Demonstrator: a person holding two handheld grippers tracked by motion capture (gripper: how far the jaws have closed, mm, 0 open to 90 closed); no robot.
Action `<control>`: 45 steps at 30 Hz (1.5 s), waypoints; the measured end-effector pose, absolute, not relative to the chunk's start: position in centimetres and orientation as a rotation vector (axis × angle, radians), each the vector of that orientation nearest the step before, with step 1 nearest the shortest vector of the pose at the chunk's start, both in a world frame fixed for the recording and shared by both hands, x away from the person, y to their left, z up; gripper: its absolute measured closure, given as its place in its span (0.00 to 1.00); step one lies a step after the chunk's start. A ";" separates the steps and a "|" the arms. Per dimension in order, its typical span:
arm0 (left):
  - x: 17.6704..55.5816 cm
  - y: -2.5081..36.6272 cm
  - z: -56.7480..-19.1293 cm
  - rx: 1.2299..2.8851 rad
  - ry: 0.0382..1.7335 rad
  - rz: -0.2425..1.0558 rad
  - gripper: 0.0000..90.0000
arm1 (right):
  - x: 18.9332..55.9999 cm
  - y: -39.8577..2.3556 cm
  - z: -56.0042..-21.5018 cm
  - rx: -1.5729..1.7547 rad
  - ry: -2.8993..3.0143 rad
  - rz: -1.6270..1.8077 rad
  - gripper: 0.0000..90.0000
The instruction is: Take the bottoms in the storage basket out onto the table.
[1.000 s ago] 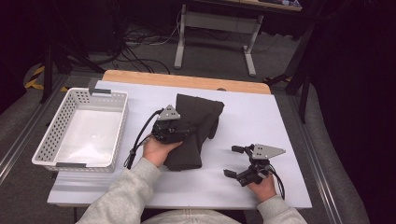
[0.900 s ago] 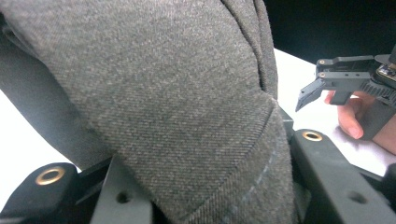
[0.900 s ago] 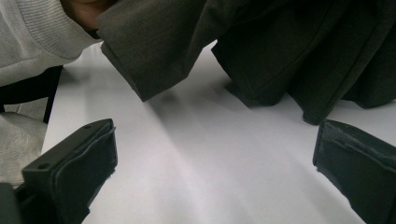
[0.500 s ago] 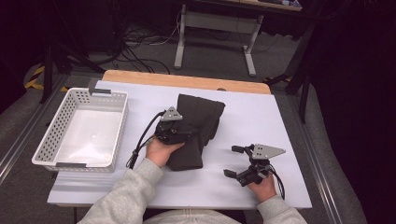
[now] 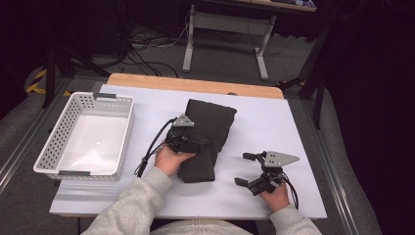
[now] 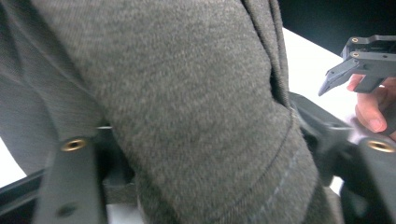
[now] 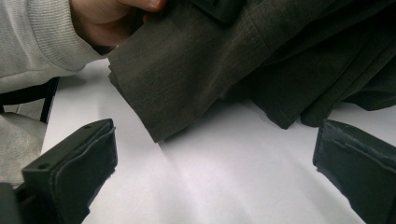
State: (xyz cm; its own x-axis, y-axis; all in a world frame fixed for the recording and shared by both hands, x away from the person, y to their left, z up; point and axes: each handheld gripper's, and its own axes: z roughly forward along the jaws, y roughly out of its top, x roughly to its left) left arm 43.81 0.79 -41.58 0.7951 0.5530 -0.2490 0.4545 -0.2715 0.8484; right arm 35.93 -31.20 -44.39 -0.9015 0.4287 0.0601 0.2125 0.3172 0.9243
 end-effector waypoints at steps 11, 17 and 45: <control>43.8 0.7 -41.8 1.979 0.744 0.159 0.09 | 35.9 -31.2 -44.4 0.587 2.383 1.626 0.01; 43.8 0.8 -41.7 1.975 0.740 0.166 0.04 | 35.9 -31.2 -44.4 0.583 2.383 1.627 0.01; 43.3 2.1 -40.3 1.927 0.697 0.189 0.00 | 35.9 -31.2 -44.4 0.586 2.380 1.632 0.01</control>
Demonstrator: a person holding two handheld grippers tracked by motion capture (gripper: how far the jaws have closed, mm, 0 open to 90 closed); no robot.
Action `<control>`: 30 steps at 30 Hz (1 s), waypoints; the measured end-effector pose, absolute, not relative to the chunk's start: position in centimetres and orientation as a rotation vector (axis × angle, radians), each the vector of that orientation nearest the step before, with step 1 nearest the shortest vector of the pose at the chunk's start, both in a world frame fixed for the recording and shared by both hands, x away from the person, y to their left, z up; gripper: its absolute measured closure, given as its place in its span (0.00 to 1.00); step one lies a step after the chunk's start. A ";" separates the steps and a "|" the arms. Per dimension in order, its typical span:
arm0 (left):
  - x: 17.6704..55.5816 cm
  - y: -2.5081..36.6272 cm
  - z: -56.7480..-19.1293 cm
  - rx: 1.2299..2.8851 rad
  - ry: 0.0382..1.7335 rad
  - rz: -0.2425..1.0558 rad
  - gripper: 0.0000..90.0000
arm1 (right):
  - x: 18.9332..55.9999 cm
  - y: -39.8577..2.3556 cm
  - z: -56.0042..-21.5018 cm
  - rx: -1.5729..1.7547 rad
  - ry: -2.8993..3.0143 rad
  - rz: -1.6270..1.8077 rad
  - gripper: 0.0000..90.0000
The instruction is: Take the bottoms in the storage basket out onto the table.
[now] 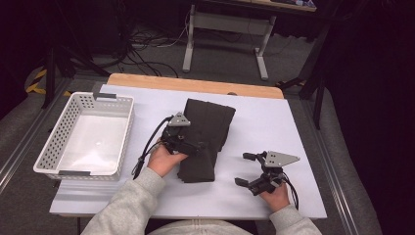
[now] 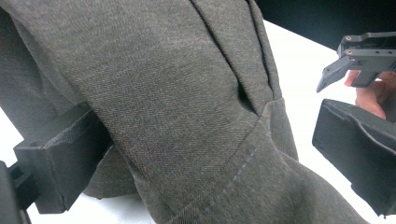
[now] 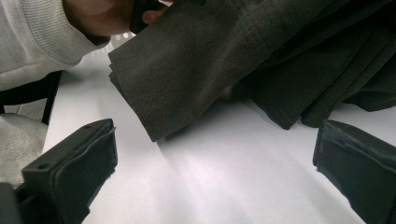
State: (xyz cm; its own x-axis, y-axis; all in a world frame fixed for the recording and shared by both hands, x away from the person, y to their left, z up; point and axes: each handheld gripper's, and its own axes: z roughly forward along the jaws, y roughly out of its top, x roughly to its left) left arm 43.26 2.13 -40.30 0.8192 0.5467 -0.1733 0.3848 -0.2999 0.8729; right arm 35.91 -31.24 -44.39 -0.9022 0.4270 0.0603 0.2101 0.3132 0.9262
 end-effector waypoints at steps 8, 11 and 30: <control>42.7 2.8 -39.5 1.910 0.688 0.208 0.00 | 35.9 -31.2 -44.4 0.589 2.380 1.634 0.01; 42.4 3.2 -39.2 1.905 0.674 0.221 0.00 | 35.9 -31.2 -44.4 0.591 2.383 1.634 0.01; 40.3 7.6 -38.5 1.866 0.638 0.246 0.00 | 36.0 -31.3 -44.4 0.599 2.375 1.638 0.01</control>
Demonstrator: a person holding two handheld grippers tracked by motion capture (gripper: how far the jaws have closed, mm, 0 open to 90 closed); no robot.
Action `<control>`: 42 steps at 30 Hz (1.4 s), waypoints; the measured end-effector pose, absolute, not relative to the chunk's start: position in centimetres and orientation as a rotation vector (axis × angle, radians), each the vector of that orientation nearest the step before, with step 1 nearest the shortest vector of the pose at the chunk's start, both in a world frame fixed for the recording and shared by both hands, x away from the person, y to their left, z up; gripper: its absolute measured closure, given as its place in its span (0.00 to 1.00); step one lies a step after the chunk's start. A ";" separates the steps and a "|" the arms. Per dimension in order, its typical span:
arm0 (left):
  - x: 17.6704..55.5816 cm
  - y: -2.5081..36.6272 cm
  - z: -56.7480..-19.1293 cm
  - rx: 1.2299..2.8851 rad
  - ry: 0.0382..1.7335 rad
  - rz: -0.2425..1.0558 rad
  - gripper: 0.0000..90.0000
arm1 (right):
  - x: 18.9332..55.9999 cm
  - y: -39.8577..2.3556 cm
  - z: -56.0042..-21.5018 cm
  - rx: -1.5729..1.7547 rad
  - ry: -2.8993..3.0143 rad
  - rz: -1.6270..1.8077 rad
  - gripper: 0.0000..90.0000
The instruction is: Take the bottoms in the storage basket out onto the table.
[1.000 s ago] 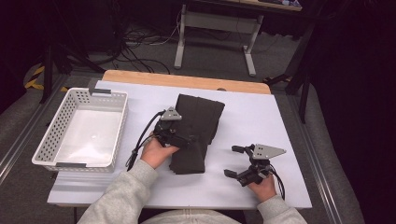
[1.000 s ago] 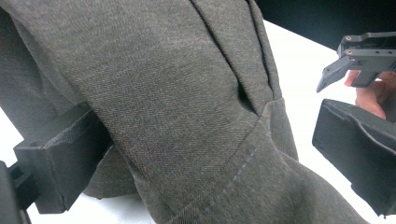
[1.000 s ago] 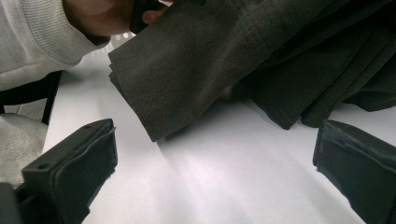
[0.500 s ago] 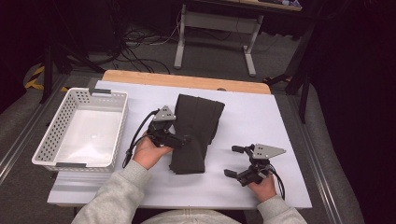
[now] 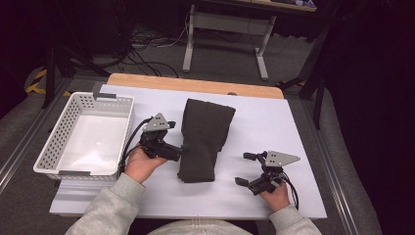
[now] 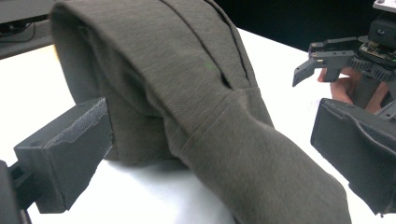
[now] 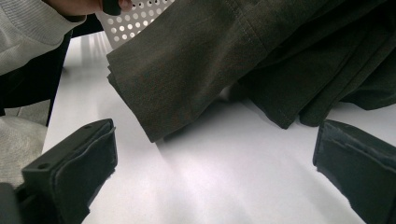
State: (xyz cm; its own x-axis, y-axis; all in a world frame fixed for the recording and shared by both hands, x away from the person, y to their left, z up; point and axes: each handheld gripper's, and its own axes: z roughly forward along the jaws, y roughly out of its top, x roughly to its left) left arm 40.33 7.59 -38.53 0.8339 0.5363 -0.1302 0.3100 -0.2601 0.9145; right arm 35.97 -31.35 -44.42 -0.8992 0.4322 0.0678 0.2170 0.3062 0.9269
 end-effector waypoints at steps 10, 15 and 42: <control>39.5 9.9 -40.3 1.846 0.667 0.235 0.01 | 36.0 -31.3 -44.4 0.597 2.378 1.637 0.01; 38.9 10.4 -41.1 1.867 0.660 0.263 0.01 | 35.9 -31.3 -44.4 0.596 2.375 1.636 0.01; 36.4 11.2 -45.3 1.831 0.676 0.281 0.00 | 35.8 -31.3 -44.4 0.582 2.379 1.642 0.01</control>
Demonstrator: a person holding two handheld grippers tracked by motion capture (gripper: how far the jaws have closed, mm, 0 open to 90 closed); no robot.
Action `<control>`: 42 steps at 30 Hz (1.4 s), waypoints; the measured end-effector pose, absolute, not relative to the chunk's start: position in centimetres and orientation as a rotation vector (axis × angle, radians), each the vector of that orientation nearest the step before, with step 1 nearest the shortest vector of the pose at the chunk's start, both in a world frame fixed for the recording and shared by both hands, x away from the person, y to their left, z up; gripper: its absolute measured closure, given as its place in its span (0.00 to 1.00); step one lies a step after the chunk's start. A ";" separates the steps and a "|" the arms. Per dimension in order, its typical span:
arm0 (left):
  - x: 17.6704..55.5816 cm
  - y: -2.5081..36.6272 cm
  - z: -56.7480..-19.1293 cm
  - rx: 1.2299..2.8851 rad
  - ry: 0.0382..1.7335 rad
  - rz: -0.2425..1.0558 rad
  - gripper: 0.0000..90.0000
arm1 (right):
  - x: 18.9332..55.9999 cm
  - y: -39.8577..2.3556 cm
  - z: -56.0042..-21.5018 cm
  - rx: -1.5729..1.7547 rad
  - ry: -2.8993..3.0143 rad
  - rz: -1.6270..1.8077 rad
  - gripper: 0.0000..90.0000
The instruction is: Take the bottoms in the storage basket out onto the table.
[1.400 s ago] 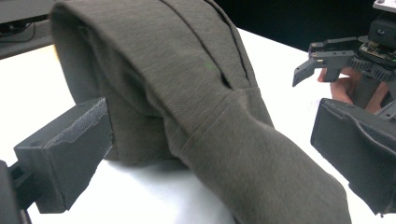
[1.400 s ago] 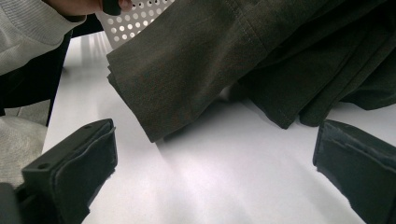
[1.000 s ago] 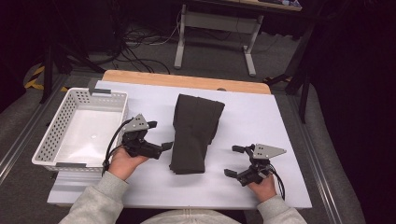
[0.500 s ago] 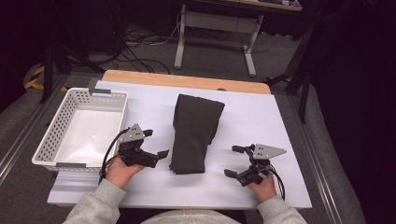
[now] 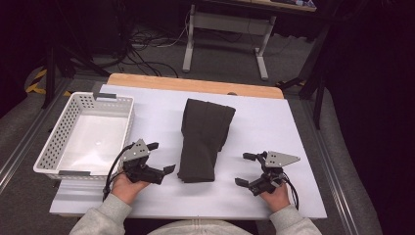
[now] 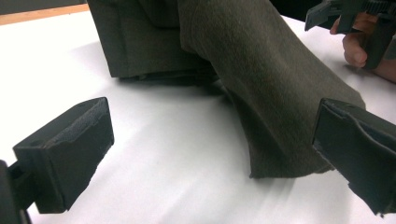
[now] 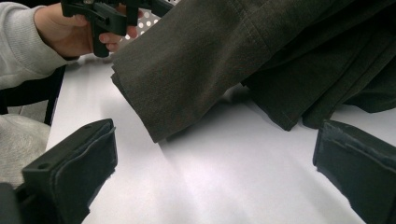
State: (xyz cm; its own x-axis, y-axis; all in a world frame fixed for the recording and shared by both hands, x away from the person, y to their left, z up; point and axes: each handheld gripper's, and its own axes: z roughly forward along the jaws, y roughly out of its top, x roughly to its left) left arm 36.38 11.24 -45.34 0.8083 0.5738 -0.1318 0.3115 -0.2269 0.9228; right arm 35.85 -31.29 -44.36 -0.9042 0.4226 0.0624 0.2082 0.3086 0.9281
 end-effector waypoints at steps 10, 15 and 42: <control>35.9 11.2 -46.2 1.849 0.637 0.280 0.00 | 35.8 -31.3 -44.4 0.578 2.381 1.643 0.01; 35.8 11.1 -46.5 1.854 0.614 0.282 0.00 | 35.8 -31.3 -44.4 0.575 2.384 1.643 0.01; 36.2 11.2 -46.6 1.856 0.637 0.260 0.01 | 35.8 -31.3 -44.4 0.583 2.385 1.656 0.01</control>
State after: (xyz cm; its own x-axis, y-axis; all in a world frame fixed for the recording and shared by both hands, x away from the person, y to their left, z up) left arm 36.15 11.18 -46.56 0.8313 0.5420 -0.1232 0.3010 -0.2526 0.9196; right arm 35.83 -31.33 -44.40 -0.9071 0.4144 0.0739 0.2142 0.3032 0.9285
